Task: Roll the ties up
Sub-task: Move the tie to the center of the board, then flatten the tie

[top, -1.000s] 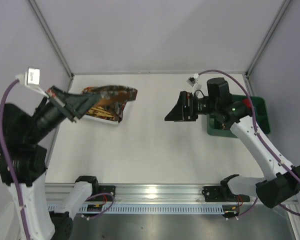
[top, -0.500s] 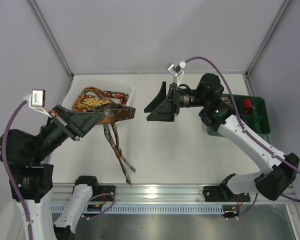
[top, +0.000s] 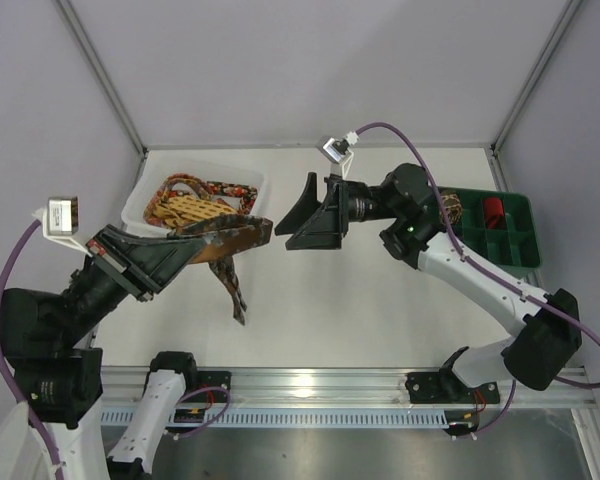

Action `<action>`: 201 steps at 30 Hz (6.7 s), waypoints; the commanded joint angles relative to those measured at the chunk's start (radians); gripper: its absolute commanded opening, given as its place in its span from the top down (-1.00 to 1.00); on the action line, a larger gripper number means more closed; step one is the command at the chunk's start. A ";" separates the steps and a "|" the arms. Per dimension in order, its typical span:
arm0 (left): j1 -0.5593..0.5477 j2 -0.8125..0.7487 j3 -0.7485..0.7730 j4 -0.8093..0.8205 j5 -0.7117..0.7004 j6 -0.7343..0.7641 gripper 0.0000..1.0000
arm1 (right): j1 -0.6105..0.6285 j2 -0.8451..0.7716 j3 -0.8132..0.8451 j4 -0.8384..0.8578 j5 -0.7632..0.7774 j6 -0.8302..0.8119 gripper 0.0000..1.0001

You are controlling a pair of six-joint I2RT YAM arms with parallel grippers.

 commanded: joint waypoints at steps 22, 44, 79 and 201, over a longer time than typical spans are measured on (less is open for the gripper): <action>0.001 -0.054 -0.054 -0.076 0.047 -0.404 0.99 | 0.089 0.134 0.112 0.309 0.039 0.207 -0.74; 0.001 0.096 0.065 -0.461 -0.016 0.005 0.99 | -0.028 -0.073 0.199 -0.717 0.167 -0.244 1.00; -0.602 0.620 -0.354 0.194 -0.728 0.620 -1.00 | -0.491 0.066 0.595 -1.704 0.930 -0.002 1.00; -1.027 1.250 -0.106 0.033 -0.469 0.746 0.01 | -0.740 -0.196 0.074 -1.722 0.738 -0.500 -0.83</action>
